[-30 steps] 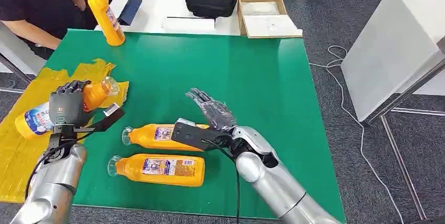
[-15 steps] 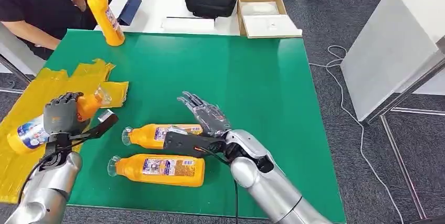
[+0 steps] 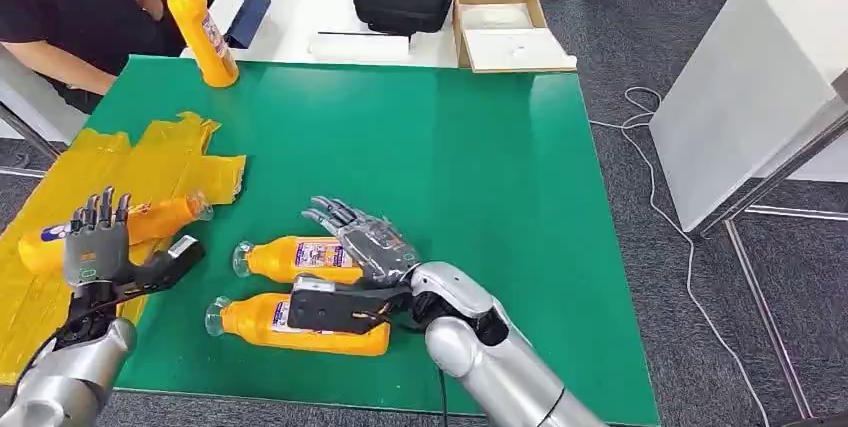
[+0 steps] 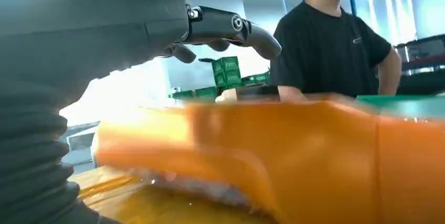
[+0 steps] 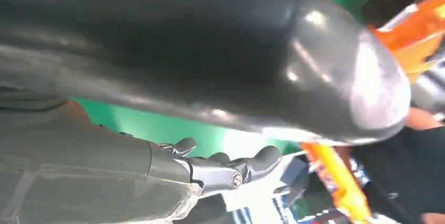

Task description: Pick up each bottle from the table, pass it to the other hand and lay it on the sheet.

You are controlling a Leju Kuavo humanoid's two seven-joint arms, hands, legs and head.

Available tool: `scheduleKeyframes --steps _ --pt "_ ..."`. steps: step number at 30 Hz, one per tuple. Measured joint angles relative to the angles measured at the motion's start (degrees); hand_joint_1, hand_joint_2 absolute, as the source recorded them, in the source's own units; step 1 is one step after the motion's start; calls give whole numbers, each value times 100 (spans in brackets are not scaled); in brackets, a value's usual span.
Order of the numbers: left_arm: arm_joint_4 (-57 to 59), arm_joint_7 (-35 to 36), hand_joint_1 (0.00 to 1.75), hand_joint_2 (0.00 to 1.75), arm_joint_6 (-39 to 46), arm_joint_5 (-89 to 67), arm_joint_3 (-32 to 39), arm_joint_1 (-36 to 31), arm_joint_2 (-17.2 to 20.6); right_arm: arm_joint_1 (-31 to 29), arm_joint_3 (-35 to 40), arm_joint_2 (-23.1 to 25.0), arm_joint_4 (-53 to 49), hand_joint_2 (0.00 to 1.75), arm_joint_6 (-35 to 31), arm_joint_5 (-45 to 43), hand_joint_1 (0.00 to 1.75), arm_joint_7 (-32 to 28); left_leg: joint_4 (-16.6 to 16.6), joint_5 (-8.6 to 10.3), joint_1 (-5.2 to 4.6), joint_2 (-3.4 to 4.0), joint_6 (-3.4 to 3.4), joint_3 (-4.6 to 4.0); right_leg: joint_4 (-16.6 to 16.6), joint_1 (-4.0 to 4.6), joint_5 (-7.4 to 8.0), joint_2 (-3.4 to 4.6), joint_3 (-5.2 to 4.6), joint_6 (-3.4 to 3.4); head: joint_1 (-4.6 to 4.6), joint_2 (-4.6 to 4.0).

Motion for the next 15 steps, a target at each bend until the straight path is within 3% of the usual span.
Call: scheduleKeyframes --steps 9,15 --pt "-72 -442 0 0 4 271 456 377 135 388 280 -31 -634 0 -55 266 0 -74 0 -4 -1 -7 -3 0 -2 -1 -4 -2 -22 -2 2 0" --pt "-287 -1341 0 0 4 575 910 456 113 542 400 -90 -907 0 -68 372 0 -68 0 -4 0 -7 -4 0 -2 -1 -3 -2 -27 -3 2 0"
